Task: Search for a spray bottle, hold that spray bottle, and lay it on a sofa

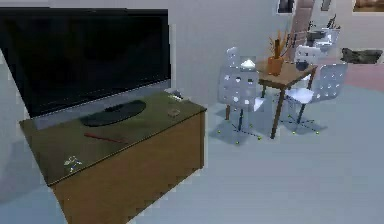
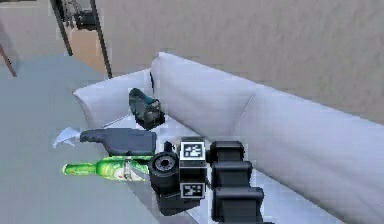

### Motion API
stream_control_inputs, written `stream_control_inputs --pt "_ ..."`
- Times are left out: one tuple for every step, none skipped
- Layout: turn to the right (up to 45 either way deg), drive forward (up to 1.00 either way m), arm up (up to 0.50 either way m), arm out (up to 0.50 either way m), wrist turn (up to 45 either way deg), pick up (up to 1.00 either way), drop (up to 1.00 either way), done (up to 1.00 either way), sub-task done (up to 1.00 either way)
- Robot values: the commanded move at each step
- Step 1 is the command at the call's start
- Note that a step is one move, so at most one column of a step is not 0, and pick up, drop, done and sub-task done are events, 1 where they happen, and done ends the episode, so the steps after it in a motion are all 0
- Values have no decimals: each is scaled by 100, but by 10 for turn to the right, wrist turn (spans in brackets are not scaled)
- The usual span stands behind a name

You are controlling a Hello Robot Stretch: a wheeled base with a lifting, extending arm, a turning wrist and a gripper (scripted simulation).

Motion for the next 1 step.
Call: stream_control_inputs --pt "390 0 0 0 0 0 0 0 0"
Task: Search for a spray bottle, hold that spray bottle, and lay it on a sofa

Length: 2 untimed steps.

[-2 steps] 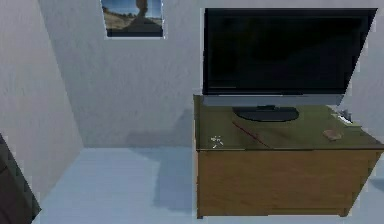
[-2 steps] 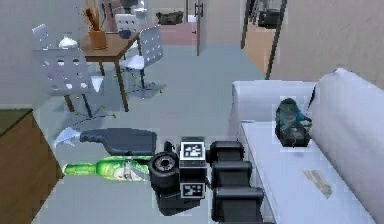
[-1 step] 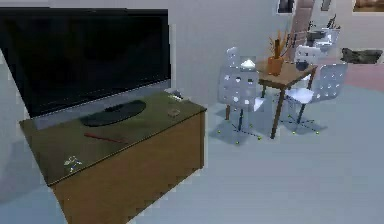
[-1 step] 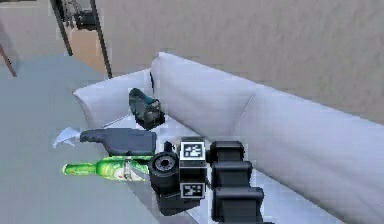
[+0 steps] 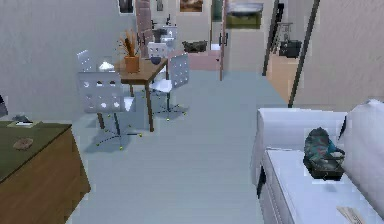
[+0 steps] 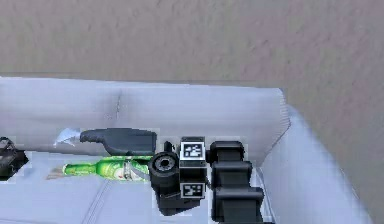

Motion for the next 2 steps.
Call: stream_control_inputs --pt "0 70 0 0 0 0 0 0 0" --pt "210 0 0 0 0 0 0 0 0"
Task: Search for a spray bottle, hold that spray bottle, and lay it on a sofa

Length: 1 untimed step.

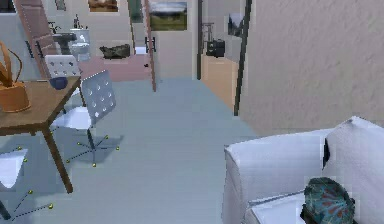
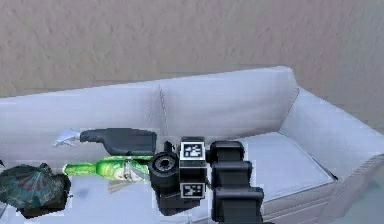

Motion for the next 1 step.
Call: stream_control_inputs --pt "0 0 0 32 0 0 0 0 0"
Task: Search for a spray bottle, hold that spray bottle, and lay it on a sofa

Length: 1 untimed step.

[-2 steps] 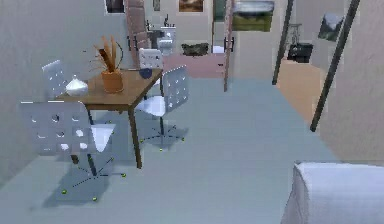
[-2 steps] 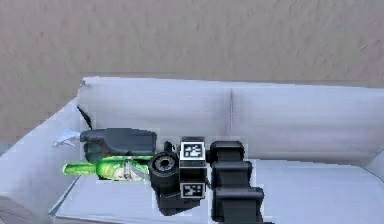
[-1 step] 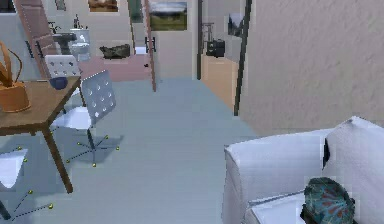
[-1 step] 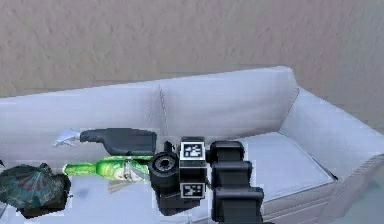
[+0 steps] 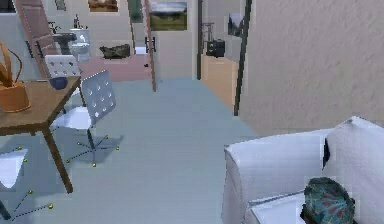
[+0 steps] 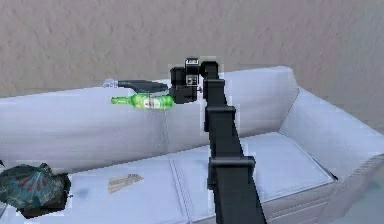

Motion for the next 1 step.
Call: stream_control_inputs --pt "0 0 0 0 210 0 0 0 0"
